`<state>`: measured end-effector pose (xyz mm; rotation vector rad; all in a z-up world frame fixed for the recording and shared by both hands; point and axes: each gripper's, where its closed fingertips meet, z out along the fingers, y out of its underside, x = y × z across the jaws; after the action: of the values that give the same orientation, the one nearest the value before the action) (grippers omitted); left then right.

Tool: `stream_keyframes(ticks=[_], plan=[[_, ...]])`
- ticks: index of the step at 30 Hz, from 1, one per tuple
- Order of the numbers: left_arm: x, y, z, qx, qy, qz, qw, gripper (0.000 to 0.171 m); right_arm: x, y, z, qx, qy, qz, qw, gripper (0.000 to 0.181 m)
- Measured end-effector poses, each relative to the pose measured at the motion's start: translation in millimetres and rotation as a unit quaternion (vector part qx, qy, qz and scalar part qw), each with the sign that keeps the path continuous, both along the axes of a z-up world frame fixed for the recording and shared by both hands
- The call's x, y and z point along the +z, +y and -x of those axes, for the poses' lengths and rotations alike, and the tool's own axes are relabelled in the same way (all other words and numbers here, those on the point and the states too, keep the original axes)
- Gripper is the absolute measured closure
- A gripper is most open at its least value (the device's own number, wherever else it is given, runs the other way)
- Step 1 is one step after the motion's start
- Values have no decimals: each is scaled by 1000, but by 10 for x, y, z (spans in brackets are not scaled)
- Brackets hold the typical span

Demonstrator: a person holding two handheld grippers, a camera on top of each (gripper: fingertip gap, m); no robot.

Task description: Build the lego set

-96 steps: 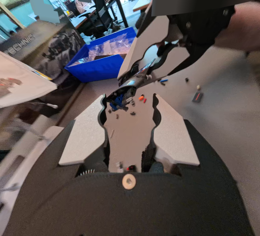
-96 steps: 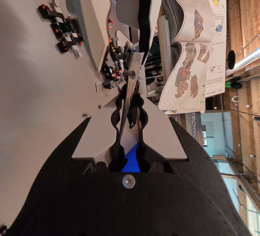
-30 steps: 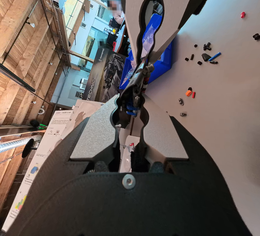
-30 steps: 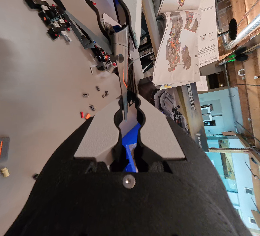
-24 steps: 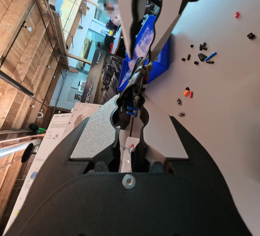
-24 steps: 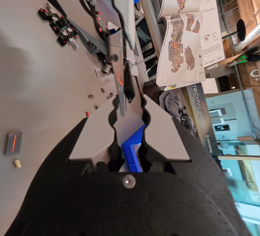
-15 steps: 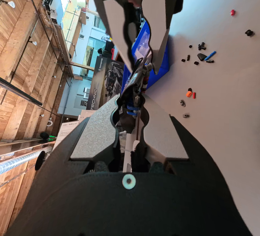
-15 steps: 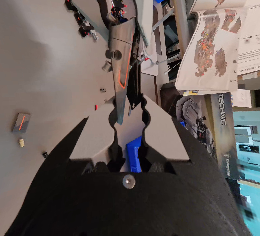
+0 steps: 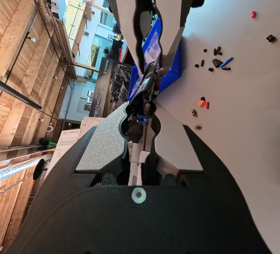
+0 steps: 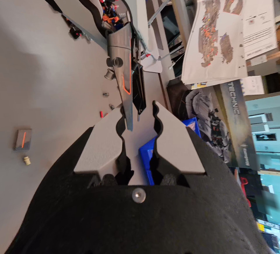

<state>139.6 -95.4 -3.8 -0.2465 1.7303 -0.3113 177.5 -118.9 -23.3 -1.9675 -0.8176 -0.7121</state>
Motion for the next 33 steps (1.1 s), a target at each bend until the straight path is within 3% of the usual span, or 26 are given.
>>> stream_keyframes(ticks=[2, 5, 15, 18, 20, 22, 24, 25, 28, 30, 33], plan=[[31, -11, -8, -2, -3, -4, 1000, 150, 57, -15, 29, 15, -27, -13, 999, 148], [28, -23, -29, -2, -3, -12, 1000, 150, -6, -19, 1, 8, -56, 4, 998, 164], [-33, -66, -71, 11, 3, 5, 1000, 149, -60, -105, -21, -19, -58, 12, 998, 167], [19, -31, -87, 16, -10, 2, 1000, 150, 2, -133, -38, -23, 9, -8, 1000, 148], [68, 38, -105, 30, -26, -8, 999, 150, 118, -197, -192, -50, 38, -43, 997, 147], [87, 90, -119, 40, -41, -20, 998, 149, 145, -254, -282, -78, 134, -62, 986, 151], [113, 126, -123, 47, -60, -44, 996, 149, 159, -272, -254, -77, 290, -89, 950, 151], [129, 128, -123, 45, -67, -51, 995, 149, 176, -272, -219, -67, 379, -104, 917, 148], [164, 128, -127, 42, -78, -72, 994, 149, 211, -241, -64, -8, 607, -121, 785, 140], [193, 128, -111, 45, -88, -89, 991, 149, 218, -190, -76, 10, 682, -150, 716, 144], [196, 177, -41, 48, -92, -107, 989, 148, 197, -133, -25, 46, 743, -141, 652, 141]])
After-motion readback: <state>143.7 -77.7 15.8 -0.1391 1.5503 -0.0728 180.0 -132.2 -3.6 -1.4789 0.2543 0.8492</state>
